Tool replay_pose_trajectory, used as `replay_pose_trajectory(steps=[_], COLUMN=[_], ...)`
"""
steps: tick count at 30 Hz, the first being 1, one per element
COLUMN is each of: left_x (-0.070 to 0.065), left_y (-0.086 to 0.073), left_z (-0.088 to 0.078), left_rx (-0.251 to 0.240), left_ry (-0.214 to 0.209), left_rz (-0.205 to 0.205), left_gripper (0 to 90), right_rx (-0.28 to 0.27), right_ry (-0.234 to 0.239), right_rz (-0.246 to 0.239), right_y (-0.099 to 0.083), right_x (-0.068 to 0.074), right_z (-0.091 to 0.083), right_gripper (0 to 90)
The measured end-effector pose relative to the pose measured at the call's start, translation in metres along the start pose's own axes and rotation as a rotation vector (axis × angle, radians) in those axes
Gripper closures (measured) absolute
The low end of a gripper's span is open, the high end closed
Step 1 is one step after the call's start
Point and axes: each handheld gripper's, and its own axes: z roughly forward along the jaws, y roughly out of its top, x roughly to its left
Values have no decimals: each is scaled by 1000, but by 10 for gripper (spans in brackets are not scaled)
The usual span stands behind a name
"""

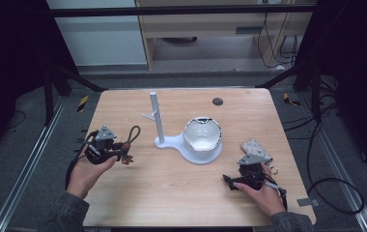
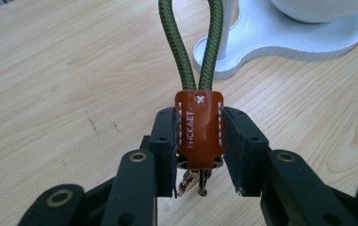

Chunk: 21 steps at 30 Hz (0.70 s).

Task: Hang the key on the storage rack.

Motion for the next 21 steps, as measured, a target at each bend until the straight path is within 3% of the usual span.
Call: replay_pose_trajectory(steps=[7, 21], left_x=[-4, -22], left_y=[-1, -5], left_z=[-4, -20], left_rx=[-31, -191], left_ry=[4, 32], left_rz=[2, -4], left_gripper=[659, 659], right_rx=[0, 0], right_ry=[0, 0], right_rz=[0, 0], right_y=[0, 0], right_x=[0, 0], right_z=[0, 0], right_gripper=[68, 68])
